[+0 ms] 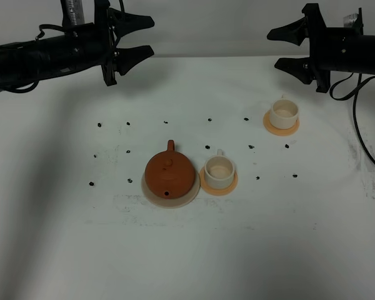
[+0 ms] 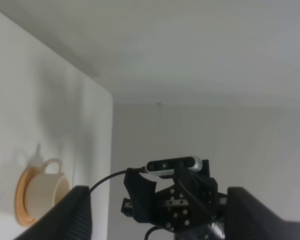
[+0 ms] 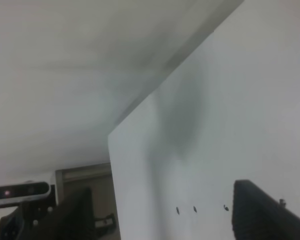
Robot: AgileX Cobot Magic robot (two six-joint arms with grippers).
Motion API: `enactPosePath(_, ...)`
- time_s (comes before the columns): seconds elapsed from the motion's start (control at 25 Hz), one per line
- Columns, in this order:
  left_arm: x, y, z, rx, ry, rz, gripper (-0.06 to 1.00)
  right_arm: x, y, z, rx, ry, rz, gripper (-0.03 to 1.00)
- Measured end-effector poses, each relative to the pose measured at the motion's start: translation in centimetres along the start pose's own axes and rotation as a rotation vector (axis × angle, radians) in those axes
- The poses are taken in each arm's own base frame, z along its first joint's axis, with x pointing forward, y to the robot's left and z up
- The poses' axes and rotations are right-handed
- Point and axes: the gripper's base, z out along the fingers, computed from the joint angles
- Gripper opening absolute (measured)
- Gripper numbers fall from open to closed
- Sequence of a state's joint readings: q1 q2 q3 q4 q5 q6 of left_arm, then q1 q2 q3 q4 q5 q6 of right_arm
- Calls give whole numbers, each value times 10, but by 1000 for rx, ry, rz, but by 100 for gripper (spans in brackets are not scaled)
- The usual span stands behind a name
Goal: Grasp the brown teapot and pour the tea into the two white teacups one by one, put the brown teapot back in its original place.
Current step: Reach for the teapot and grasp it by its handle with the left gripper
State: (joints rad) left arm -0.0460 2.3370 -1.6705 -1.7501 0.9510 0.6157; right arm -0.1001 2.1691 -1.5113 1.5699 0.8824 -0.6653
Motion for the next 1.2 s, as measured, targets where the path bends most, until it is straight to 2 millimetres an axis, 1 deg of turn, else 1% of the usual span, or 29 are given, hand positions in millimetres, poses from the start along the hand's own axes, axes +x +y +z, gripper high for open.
enactPosePath(0.28,1,9,2,-22,15,-22,59,1,-5,1,39,6,-16,60)
enactPosePath(0.56,1,10,2,-22,20,-22,59,1,-6,1,50,11,-8,60)
enactPosePath(0.64,2,7,2,-7,38,13,59,0,-3,1,36,18,-40,59)
enactPosePath(0.72,2,-2,3,33,70,108,58,-3,6,0,4,26,-139,57)
enactPosePath(0.8,2,-16,3,81,107,231,56,-7,19,-1,-34,32,-249,56)
enactPosePath(0.92,1,-35,2,71,164,418,51,-12,40,-8,-58,43,-392,54)
enactPosePath(1.04,2,-53,-3,-50,243,635,46,-15,59,-18,1,48,-536,53)
enactPosePath(1.2,8,-78,-12,-294,338,895,44,-19,78,-39,191,46,-750,53)
